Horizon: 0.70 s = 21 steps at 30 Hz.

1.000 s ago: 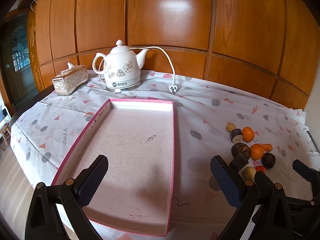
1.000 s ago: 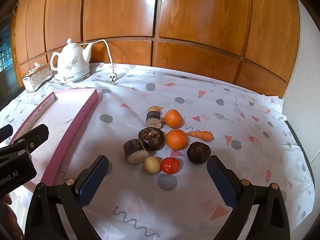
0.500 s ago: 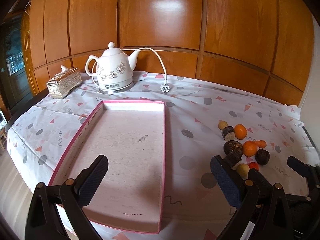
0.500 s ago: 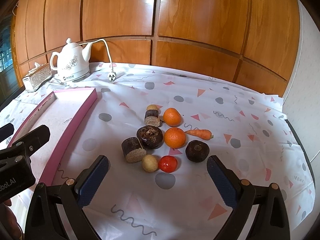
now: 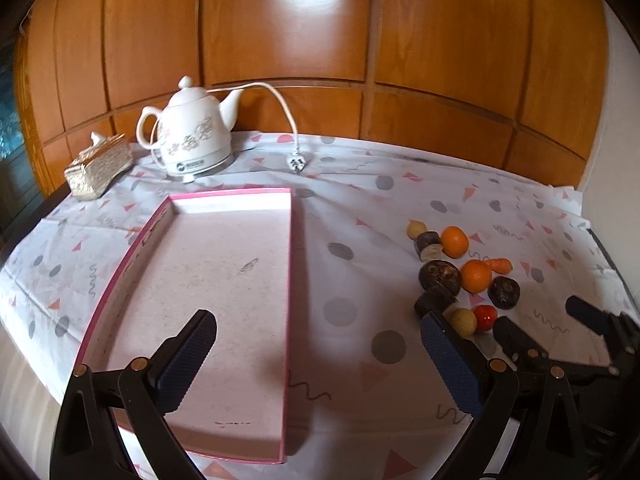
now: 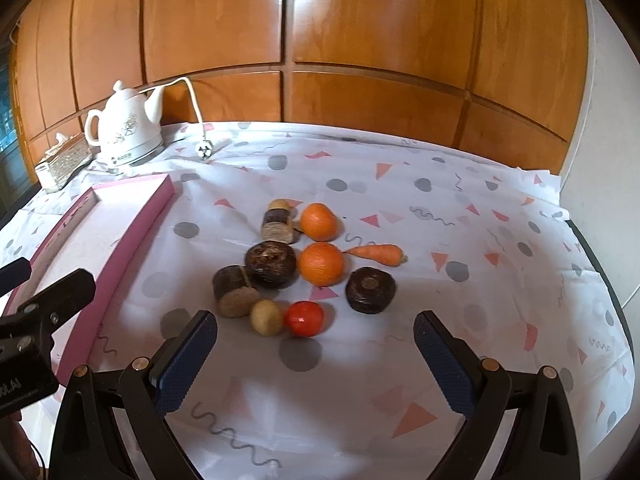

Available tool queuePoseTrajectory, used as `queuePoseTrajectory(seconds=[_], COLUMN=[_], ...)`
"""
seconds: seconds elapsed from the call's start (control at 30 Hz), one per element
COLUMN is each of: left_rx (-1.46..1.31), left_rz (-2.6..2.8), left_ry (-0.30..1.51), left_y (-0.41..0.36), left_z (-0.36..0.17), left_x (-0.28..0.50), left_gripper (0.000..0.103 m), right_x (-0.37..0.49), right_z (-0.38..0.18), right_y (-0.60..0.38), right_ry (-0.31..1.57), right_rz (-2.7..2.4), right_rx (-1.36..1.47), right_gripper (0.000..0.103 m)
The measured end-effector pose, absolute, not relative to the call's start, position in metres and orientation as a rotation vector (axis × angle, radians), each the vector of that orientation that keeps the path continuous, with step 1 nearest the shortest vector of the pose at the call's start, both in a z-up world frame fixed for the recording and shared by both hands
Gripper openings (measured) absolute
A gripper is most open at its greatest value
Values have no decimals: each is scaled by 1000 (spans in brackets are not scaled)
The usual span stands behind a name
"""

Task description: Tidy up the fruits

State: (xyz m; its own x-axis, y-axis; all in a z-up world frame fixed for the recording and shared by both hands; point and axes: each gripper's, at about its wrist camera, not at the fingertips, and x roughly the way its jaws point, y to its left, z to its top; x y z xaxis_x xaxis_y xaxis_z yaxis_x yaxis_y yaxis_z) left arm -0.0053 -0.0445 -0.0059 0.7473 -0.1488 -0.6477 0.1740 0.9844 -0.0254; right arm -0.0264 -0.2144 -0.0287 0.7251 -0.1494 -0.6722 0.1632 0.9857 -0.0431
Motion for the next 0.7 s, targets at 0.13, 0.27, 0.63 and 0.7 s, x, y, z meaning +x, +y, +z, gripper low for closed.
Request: queuePoseTrajectory(seconds=[0.13, 0.27, 0.63, 0.7], left_rx=[61, 90, 71, 96], left_rz=[-221, -248, -366, -368], left_ry=[713, 708, 802, 826], left_y=[-53, -62, -91, -97], left_z=[-8, -9, -28, -34], left_x=[-4, -3, 19, 23], left_gripper=[103, 103, 103, 103], right_x=[-29, -30, -27, -27], right_z=[-30, -36, -48, -52], right_y=[-231, -249, -286, -292], right_ry=[746, 772, 836, 850], right_rz=[-193, -210, -190, -180], right_rx=[46, 85, 168, 192], right_gripper=[100, 100, 93, 82])
